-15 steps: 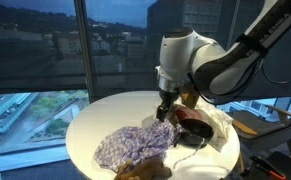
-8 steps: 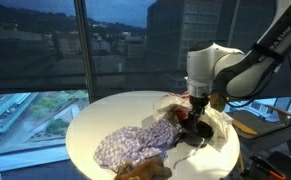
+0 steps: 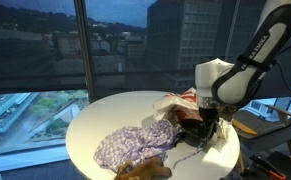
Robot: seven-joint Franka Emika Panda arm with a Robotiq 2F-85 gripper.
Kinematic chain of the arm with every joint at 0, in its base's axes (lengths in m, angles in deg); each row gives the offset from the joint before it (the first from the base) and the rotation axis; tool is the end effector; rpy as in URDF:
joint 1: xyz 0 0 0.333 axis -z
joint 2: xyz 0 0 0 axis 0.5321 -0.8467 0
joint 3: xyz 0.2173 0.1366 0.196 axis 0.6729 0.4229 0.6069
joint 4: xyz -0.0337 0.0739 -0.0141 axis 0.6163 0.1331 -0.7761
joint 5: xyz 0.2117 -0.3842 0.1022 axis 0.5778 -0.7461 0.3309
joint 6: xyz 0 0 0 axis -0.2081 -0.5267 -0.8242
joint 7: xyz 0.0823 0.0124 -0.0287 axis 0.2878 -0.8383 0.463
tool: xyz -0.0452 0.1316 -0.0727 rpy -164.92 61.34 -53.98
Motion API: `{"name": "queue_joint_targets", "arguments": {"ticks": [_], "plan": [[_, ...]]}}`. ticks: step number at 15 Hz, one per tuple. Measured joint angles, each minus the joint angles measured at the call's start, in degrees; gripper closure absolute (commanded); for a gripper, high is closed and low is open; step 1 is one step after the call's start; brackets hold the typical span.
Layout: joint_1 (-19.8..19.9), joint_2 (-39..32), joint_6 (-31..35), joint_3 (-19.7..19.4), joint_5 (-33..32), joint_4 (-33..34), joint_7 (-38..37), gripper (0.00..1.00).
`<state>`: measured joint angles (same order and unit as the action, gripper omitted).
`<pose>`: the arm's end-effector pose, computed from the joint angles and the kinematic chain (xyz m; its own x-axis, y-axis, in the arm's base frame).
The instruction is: Take all the objects out of the carrier bag
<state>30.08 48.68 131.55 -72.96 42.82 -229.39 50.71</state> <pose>0.3993 0.0479 0.0964 0.9532 0.2652 -0.1454 0.2860 -0.9467 0.1482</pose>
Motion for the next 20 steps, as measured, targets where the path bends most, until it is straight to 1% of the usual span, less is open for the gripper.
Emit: {"name": "queue_joint_targets", "arguments": {"ticks": [3,8,9,10,15,16,17,18,20], "plan": [[0.0,-1.6,2.1,-0.2,4.4,0.0,4.6,0.00],[-1.3,-4.3,7.5,-0.1,4.4,-0.1,7.4,0.00],[-1.8,-4.9,8.2,-0.1,4.3,-0.1,7.6,0.25],[-2.3,-5.5,8.7,-0.1,4.2,-0.1,7.8,0.26],[-4.5,-7.9,10.9,-0.8,0.4,-0.1,7.9,0.64],[-4.8,-8.0,10.9,-0.8,-0.3,-0.1,7.8,0.73],[-5.0,-7.9,10.9,-0.8,-0.8,-0.1,7.7,0.80],[-5.1,-7.9,10.9,-0.7,-0.9,-0.1,7.7,0.85],[-5.2,-7.8,10.7,0.0,0.5,-0.1,8.2,0.87]]}}
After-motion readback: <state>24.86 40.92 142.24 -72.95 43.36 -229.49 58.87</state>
